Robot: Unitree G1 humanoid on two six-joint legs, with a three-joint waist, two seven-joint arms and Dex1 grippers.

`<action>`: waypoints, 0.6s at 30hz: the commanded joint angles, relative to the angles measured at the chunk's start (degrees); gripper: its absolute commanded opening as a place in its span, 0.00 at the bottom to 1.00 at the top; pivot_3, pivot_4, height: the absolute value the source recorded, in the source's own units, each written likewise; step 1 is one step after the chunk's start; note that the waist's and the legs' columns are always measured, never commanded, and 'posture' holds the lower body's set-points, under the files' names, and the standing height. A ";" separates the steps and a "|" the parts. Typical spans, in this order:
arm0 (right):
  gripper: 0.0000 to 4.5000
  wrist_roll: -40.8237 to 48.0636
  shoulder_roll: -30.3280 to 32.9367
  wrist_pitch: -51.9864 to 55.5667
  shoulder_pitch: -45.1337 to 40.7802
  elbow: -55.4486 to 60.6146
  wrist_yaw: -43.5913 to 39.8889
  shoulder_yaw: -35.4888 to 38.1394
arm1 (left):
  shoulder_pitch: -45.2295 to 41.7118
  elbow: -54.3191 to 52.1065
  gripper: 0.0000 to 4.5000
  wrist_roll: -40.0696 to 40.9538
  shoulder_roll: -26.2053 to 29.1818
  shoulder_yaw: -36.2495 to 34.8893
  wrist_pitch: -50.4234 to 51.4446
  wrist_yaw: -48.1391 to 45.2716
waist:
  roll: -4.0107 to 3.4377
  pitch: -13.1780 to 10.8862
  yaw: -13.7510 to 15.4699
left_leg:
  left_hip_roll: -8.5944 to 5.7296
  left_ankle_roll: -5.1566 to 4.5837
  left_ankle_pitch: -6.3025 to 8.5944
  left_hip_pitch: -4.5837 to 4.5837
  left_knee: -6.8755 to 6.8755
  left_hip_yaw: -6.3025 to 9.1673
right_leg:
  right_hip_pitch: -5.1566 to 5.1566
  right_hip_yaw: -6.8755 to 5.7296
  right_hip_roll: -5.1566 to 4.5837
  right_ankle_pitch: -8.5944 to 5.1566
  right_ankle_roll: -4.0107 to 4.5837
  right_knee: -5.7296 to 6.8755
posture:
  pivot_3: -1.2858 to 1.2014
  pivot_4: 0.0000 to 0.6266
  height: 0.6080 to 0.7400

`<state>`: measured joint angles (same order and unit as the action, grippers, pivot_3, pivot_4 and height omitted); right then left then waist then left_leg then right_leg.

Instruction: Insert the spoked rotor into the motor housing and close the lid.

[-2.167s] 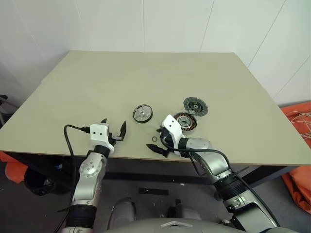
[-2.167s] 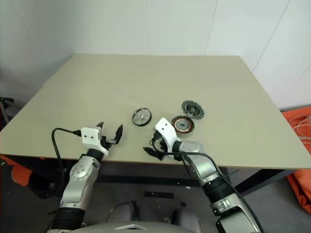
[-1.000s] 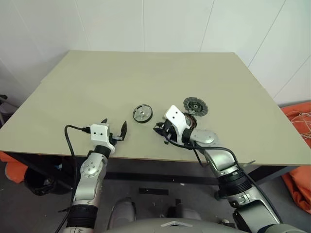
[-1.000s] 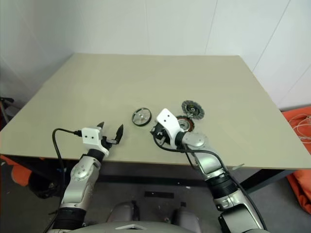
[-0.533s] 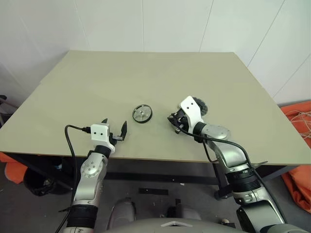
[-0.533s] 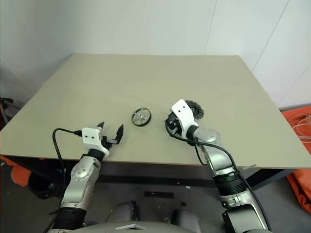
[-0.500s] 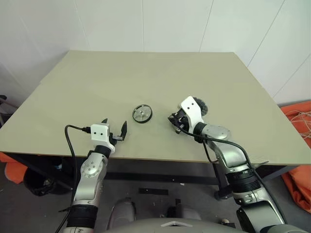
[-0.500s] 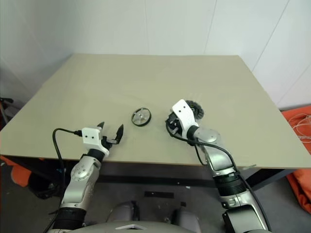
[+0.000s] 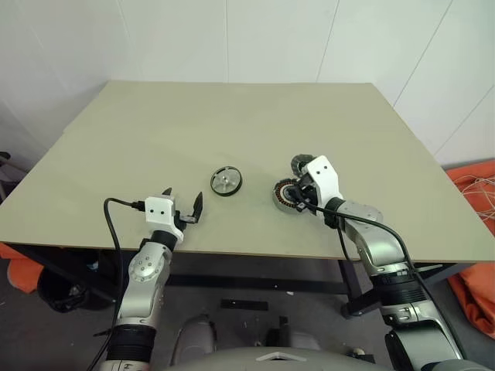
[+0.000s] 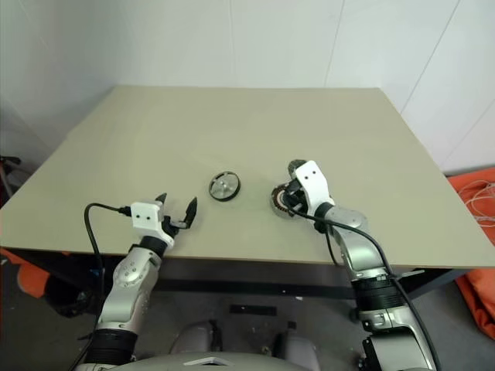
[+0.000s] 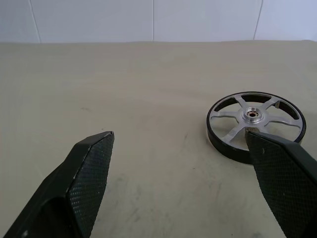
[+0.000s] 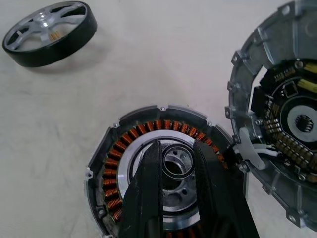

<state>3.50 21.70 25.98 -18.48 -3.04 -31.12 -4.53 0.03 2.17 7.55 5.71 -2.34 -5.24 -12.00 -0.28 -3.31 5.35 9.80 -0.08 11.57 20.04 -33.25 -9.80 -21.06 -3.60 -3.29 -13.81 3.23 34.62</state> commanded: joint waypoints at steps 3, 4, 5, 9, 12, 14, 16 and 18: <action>0.13 1.00 0.35 -1.68 -0.05 0.61 0.11 1.59 | -1.11 -0.69 1.00 -0.07 0.41 -0.30 -0.80 -0.15 | 0.00 0.00 0.02 | 0.00 0.00 0.00 0.00 0.00 -0.01 | 0.00 0.00 0.00 0.00 0.00 0.00 | 0.52 0.00 1.00; 0.13 1.03 0.30 -1.68 -0.01 0.63 0.11 1.57 | -1.11 -0.69 1.00 -0.07 0.40 -0.29 -0.81 -0.13 | 0.00 0.00 0.01 | 0.00 0.00 0.00 0.00 0.00 -0.01 | 0.01 0.00 0.00 0.00 0.00 0.00 | 0.52 0.00 1.00; 0.13 1.05 0.26 -1.68 0.02 0.66 0.12 1.53 | -1.11 -0.69 1.00 -0.08 0.40 -0.28 -0.81 -0.11 | 0.00 0.00 0.02 | 0.00 0.00 0.00 0.00 0.00 -0.01 | 0.01 0.00 0.00 0.00 -0.01 0.00 | 0.52 0.00 1.00; 0.13 1.16 -0.05 -1.56 0.02 0.81 0.18 1.35 | -1.19 -0.56 1.00 -0.06 0.46 -0.31 -0.83 -0.14 | 0.00 0.00 0.02 | 0.00 0.00 0.00 0.00 0.00 -0.01 | 0.01 0.00 0.00 0.00 0.00 0.00 | 0.52 0.00 1.00; 0.13 1.24 -0.15 -1.45 -0.12 0.66 0.14 1.28 | -1.32 -0.41 1.00 -0.01 0.50 -0.35 -0.83 -0.20 | 0.00 0.00 0.02 | 0.00 0.00 0.00 0.00 0.00 -0.01 | 0.00 0.00 0.00 0.00 0.00 0.00 | 0.52 0.00 1.00; 0.13 1.28 -0.18 -1.41 -0.17 0.64 0.20 1.26 | -1.36 -0.33 1.00 0.02 0.51 -0.35 -0.85 -0.22 | 0.00 0.00 0.02 | 0.00 0.00 0.00 0.00 0.00 -0.01 | 0.00 0.00 0.00 0.00 -0.01 0.00 | 0.52 0.00 1.00; 0.13 1.35 -0.25 -1.39 -0.26 0.58 0.30 1.22 | -1.43 -0.18 1.00 0.04 0.50 -0.34 -0.93 -0.24 | 0.00 0.00 0.03 | 0.00 0.00 0.00 0.00 0.00 -0.01 | 0.00 0.00 0.00 0.00 0.00 0.00 | 0.52 0.00 1.00; 0.13 1.33 -0.30 -1.44 -0.34 0.54 0.42 1.15 | -1.45 -0.08 1.00 0.04 0.48 -0.34 -1.00 -0.24 | 0.00 0.00 0.03 | 0.00 0.00 0.00 0.00 0.00 -0.01 | 0.00 0.00 0.00 0.00 -0.01 0.00 | 0.52 0.00 1.00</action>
<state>4.00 21.60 25.48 -18.04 -3.57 -31.05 -4.53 -0.34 2.90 7.59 5.93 -2.35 -5.24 -12.03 -0.28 -3.31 5.38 9.80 -0.09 11.57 20.03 -33.25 -9.81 -21.06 -3.60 -3.29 -13.81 3.23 34.62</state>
